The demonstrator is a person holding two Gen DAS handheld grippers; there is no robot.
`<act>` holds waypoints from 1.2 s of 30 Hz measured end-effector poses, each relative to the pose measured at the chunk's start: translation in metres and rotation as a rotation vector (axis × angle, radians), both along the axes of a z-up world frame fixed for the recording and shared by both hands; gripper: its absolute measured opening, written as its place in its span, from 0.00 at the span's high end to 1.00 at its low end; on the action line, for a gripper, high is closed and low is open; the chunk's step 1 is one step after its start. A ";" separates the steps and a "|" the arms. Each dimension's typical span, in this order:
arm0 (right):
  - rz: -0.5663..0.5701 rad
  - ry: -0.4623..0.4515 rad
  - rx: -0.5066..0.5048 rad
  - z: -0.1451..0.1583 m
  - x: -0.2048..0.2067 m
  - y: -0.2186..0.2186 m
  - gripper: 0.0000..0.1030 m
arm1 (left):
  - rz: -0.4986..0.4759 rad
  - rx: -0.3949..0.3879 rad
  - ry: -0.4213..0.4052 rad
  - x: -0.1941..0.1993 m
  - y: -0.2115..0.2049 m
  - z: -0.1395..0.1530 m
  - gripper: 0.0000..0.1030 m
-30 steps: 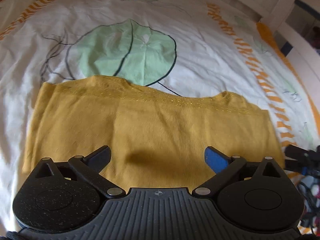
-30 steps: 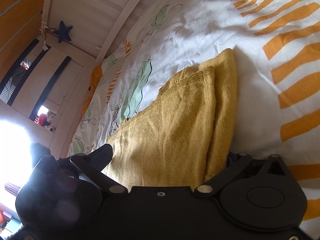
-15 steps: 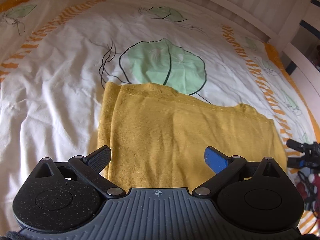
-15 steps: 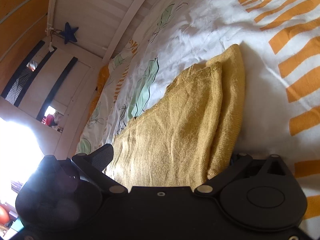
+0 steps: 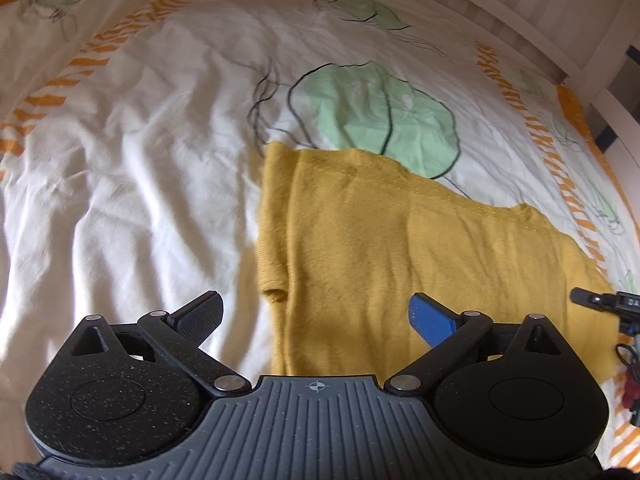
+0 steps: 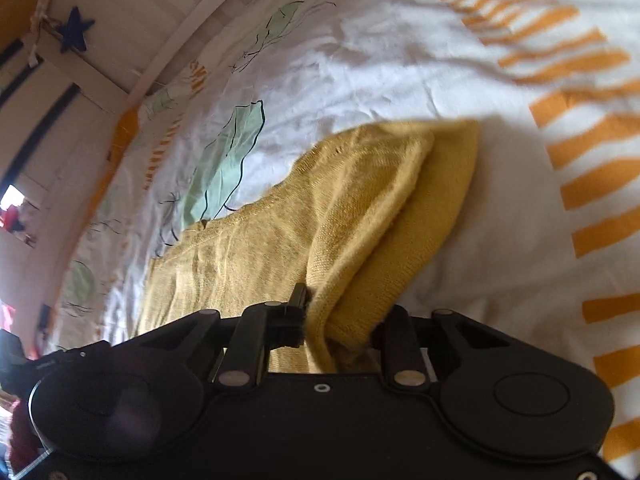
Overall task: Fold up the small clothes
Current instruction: 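Close the right gripper on the sweater side and fold it over, then open the right gripper to release the folded sweater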
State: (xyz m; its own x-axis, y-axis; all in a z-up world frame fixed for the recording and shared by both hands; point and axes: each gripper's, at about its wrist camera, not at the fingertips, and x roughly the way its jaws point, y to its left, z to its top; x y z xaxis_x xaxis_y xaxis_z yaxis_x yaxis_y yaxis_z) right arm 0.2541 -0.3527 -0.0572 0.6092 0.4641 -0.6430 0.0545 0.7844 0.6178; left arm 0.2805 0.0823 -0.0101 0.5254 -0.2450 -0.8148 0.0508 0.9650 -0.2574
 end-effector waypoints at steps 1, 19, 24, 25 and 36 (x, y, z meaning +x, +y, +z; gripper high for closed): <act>-0.003 -0.004 -0.027 0.008 0.000 0.005 0.73 | 0.015 -0.010 0.012 0.002 0.006 0.000 0.03; 0.195 -0.096 -0.095 0.095 0.036 0.179 0.79 | 0.053 -0.051 -0.048 -0.001 0.052 0.013 0.03; 0.266 -0.083 -0.094 0.078 0.049 0.242 0.79 | 0.094 -0.078 -0.051 -0.002 0.068 0.015 0.03; 0.279 -0.077 -0.114 0.073 0.052 0.254 0.79 | 0.103 -0.082 -0.051 -0.001 0.071 0.015 0.03; 0.285 -0.036 0.021 0.042 0.056 0.282 0.46 | 0.172 -0.125 -0.044 0.001 0.094 0.016 0.03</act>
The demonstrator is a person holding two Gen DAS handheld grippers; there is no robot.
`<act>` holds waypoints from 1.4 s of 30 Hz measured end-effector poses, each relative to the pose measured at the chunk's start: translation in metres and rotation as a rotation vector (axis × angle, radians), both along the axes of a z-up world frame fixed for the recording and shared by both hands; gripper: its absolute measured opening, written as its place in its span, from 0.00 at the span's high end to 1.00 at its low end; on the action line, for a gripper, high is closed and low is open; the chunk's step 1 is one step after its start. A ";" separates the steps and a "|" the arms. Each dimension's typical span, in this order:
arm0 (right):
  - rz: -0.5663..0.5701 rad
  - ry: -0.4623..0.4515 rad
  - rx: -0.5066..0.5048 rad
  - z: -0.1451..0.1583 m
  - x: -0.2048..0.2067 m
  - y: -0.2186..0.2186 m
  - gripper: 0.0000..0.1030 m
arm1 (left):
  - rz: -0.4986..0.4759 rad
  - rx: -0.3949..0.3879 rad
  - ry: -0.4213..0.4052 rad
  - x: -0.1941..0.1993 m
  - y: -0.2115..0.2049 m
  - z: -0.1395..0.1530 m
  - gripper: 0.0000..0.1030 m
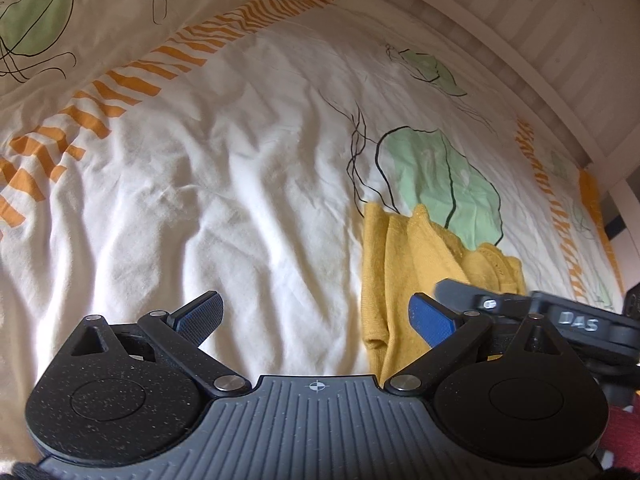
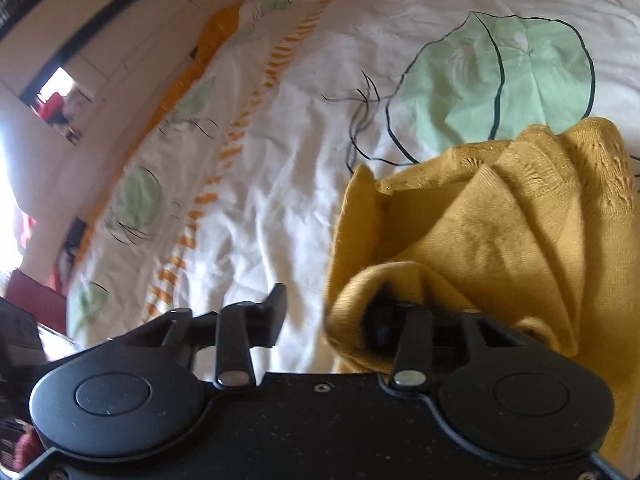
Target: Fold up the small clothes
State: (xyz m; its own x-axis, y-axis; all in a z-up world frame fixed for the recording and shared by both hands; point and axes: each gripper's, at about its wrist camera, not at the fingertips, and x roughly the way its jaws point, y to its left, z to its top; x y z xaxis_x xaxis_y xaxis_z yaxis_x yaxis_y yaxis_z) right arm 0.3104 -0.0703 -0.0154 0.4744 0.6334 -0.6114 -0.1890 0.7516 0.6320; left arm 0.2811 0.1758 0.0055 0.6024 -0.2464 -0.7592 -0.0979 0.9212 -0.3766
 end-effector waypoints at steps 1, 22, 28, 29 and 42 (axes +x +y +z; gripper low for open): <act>-0.001 -0.010 0.017 0.004 -0.002 -0.004 0.46 | 0.001 0.002 -0.003 0.000 0.000 0.001 0.03; -0.054 -0.136 0.058 0.042 -0.017 -0.045 0.36 | -0.002 0.001 -0.007 0.000 0.001 0.001 0.03; -0.053 -0.147 -0.215 0.017 -0.056 -0.062 0.36 | -0.072 0.044 -0.043 -0.005 -0.019 0.008 0.03; -0.043 -0.150 -0.244 0.013 -0.061 -0.061 0.36 | -0.089 0.058 -0.048 -0.007 -0.024 0.008 0.03; 0.143 -0.374 -0.596 -0.019 -0.054 -0.002 0.38 | -0.157 0.099 -0.031 -0.012 -0.040 0.000 0.03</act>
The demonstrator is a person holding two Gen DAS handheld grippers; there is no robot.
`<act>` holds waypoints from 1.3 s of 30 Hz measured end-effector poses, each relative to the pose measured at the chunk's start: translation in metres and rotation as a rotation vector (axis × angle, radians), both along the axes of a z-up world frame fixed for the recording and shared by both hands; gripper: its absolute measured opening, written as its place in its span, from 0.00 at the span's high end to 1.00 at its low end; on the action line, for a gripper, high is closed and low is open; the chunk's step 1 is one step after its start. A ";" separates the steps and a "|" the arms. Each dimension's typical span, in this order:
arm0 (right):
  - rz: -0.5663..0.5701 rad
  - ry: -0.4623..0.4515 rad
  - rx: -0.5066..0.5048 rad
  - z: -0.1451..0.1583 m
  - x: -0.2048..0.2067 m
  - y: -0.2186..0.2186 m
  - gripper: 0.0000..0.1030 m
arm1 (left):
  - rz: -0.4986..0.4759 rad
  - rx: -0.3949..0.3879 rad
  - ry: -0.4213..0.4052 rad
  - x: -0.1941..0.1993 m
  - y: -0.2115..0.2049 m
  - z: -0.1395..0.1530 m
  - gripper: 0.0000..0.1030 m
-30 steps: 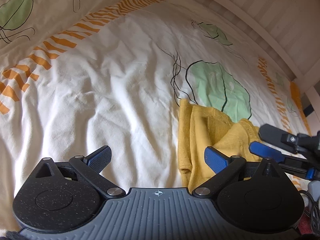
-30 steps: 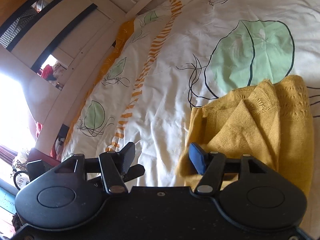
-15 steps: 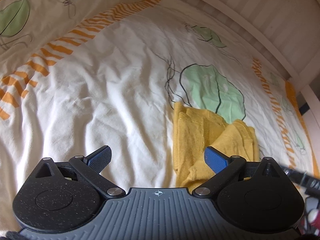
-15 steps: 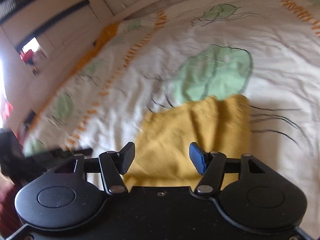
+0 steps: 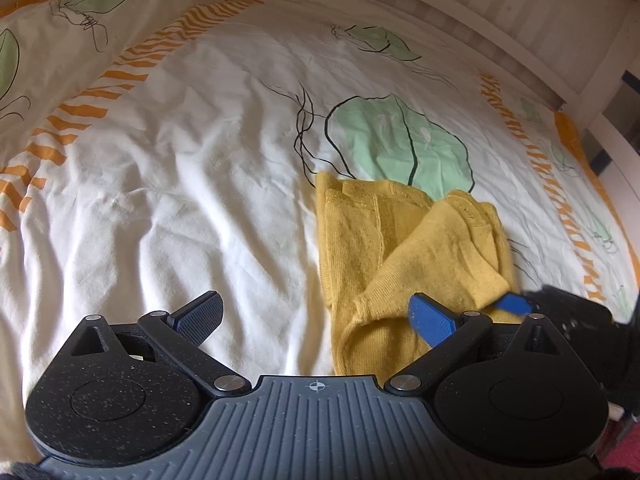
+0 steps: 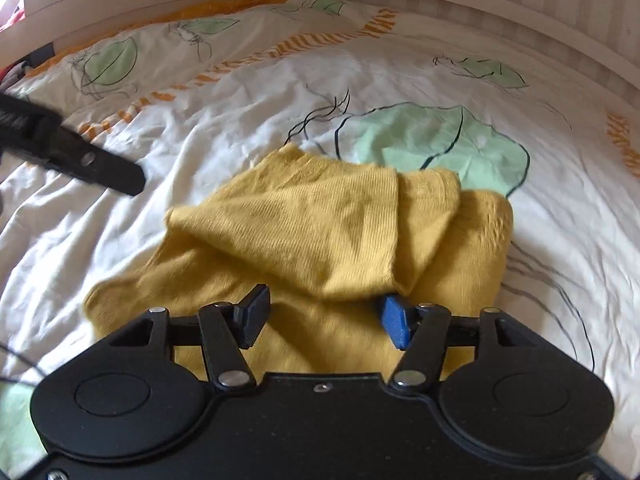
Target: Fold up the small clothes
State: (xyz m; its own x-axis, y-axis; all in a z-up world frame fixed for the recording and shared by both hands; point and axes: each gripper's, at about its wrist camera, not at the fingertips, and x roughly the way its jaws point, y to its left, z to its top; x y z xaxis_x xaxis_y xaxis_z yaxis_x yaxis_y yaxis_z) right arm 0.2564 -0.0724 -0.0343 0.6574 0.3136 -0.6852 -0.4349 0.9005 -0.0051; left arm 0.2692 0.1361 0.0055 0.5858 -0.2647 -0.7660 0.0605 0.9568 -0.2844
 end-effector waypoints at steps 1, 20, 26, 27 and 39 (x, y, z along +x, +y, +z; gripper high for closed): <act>-0.003 -0.008 0.003 0.001 0.009 0.002 0.38 | 0.006 -0.006 0.002 0.001 0.001 0.000 0.03; -0.115 0.022 0.155 0.010 0.080 -0.028 0.34 | -0.042 0.032 0.032 0.007 -0.017 -0.012 0.03; -0.230 0.013 0.029 -0.016 0.067 -0.066 0.26 | -0.070 0.056 0.026 0.006 -0.026 -0.014 0.03; -0.255 0.027 0.049 -0.016 0.067 -0.072 0.25 | -0.074 0.055 0.023 0.006 -0.027 -0.014 0.03; -0.269 0.121 0.443 -0.013 0.042 -0.123 0.15 | -0.114 -0.025 0.070 -0.005 -0.023 -0.033 0.03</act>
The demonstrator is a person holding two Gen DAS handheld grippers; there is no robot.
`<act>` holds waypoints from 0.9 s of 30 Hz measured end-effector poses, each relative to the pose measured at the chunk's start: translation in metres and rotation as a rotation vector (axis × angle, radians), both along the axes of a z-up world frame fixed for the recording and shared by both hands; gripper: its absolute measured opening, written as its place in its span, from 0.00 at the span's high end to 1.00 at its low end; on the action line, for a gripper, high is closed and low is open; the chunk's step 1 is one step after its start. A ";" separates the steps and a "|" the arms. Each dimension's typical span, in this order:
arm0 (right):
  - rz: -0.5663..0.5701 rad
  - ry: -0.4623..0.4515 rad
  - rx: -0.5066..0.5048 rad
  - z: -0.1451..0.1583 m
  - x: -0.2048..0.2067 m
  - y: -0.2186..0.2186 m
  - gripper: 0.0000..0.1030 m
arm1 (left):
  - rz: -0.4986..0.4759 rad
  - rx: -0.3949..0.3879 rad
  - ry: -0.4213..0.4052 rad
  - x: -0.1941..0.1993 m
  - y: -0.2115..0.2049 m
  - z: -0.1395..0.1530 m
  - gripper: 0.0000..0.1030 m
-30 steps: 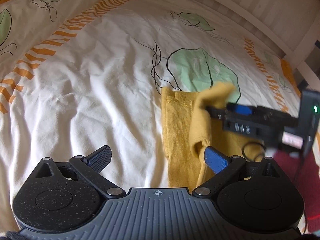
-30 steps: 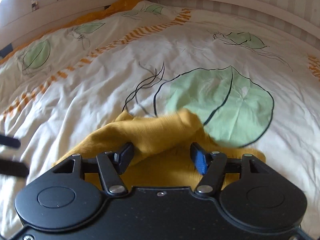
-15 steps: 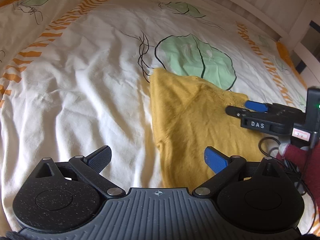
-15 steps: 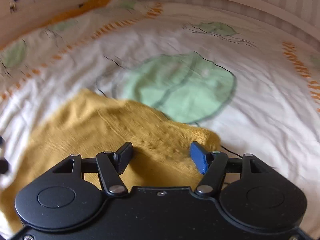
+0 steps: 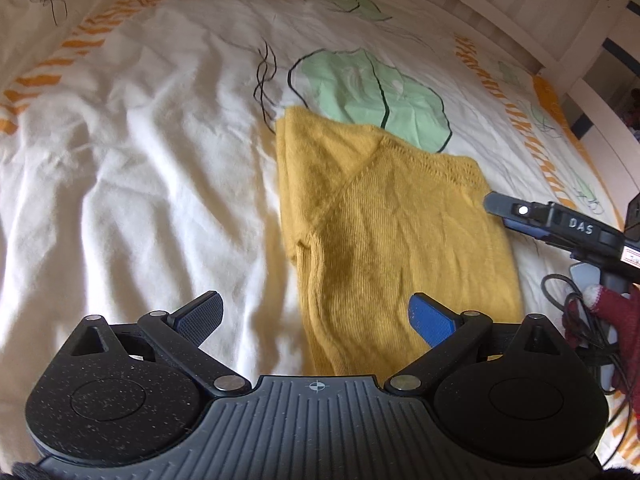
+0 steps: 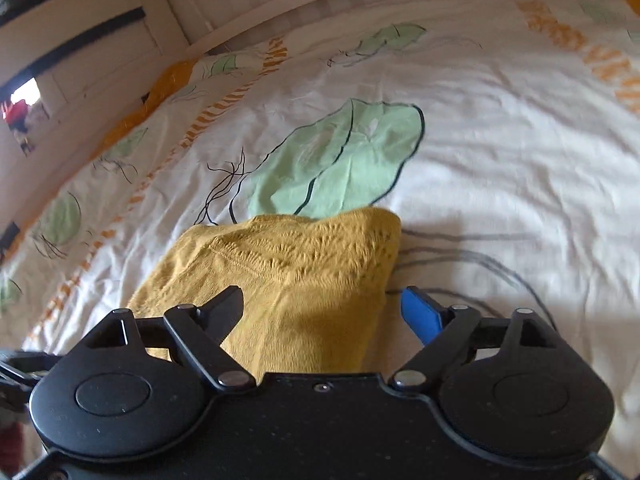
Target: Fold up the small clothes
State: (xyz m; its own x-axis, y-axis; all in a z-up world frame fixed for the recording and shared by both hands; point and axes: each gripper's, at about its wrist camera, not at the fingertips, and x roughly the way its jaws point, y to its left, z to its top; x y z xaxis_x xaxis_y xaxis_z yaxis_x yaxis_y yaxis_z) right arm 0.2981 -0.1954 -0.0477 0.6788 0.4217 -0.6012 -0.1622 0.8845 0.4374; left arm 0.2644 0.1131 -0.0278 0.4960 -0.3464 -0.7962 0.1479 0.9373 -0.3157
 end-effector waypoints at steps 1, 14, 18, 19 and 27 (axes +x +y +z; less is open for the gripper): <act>-0.010 0.013 0.032 -0.003 -0.002 -0.005 0.15 | -0.001 -0.012 0.016 0.000 0.000 -0.004 0.03; 0.063 0.066 0.248 -0.026 -0.001 -0.023 0.07 | -0.071 -0.117 0.036 0.016 -0.037 -0.026 0.02; 0.106 0.071 0.284 -0.032 0.009 -0.020 0.06 | -0.082 -0.112 0.015 0.019 -0.045 -0.028 0.02; 0.121 0.071 0.293 -0.033 0.011 -0.019 0.04 | -0.077 -0.120 0.011 0.021 -0.046 -0.029 0.02; 0.186 0.065 0.324 -0.036 0.033 -0.005 0.00 | -0.017 -0.242 0.002 0.034 -0.037 -0.035 0.02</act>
